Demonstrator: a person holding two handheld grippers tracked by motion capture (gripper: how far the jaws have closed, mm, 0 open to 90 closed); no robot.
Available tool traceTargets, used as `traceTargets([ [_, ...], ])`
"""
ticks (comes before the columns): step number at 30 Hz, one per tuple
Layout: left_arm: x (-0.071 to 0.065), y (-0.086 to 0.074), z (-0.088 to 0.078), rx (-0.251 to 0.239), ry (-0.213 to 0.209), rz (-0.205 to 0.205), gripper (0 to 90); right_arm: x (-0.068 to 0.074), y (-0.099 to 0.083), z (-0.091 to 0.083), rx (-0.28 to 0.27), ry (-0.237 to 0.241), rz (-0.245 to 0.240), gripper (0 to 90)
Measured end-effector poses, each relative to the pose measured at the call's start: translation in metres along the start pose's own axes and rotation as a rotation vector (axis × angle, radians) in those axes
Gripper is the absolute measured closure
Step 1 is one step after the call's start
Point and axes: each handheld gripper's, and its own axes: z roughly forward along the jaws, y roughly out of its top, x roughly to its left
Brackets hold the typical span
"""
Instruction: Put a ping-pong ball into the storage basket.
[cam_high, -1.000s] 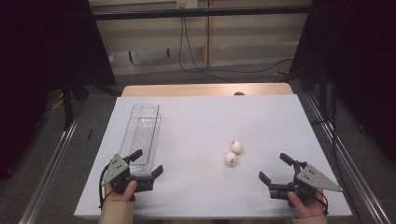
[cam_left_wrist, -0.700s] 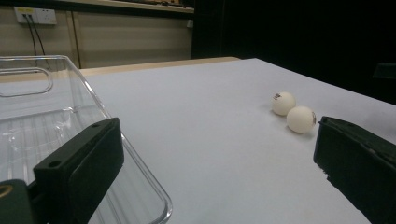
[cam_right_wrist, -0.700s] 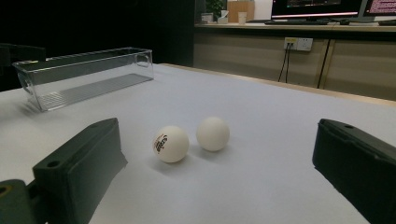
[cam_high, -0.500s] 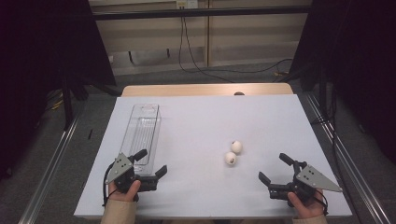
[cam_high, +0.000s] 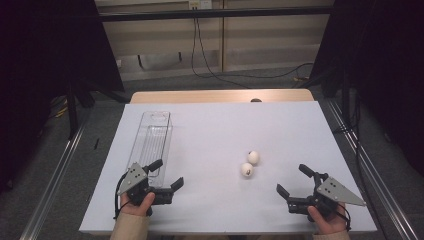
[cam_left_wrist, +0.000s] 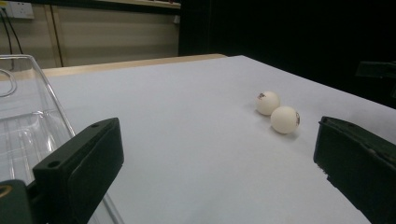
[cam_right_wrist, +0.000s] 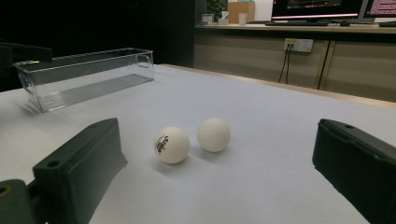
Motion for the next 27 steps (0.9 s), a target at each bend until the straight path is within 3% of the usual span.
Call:
traceTargets([
  [27,-0.011,0.004,0.017,0.036,-0.045,0.026,1.5,0.0,0.0,0.001,0.003,0.007,0.0,1.0],
])
